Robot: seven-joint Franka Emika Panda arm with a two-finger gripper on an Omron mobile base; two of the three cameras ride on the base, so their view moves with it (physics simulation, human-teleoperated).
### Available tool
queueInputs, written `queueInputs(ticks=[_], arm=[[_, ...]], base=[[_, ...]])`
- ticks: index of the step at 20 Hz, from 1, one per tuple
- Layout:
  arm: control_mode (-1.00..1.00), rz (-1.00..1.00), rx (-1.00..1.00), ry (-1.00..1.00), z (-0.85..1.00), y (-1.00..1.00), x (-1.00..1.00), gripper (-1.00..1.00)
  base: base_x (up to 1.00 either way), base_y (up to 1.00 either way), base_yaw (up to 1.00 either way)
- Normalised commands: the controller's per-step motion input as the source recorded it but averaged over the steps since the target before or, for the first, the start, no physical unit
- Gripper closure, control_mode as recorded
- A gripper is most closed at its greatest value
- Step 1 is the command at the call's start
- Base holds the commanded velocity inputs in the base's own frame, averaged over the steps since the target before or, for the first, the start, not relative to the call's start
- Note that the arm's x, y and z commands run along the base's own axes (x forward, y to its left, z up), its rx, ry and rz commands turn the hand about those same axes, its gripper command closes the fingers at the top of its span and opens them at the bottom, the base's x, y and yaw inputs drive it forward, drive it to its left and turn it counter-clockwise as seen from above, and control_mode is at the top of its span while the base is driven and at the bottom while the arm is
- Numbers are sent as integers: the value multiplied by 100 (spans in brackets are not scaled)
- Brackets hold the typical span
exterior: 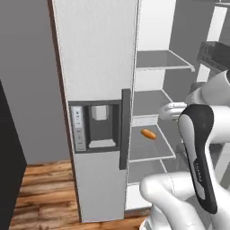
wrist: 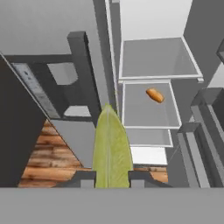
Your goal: Take the lemon wedge from the fridge and place it on the plate with fish on the dining counter.
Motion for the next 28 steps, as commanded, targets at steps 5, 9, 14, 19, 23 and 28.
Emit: queueInputs(ticks=[5, 9, 14, 19, 23, 28], arm=[[100, 0, 0, 0, 0, 0, 0, 100], [100, 0, 0, 0, 0, 0, 0, 100], [100, 0, 0, 0, 0, 0, 0, 100], [100, 0, 0, 0, 0, 0, 0, 100], [100, 0, 0, 0, 0, 0, 0, 100], [100, 0, 0, 0, 0, 0, 0, 100]], base=[[-97, 31, 51], [-33, 11, 87], [0, 2, 98], [0, 3, 98], [0, 3, 98], [-9, 10, 92]])
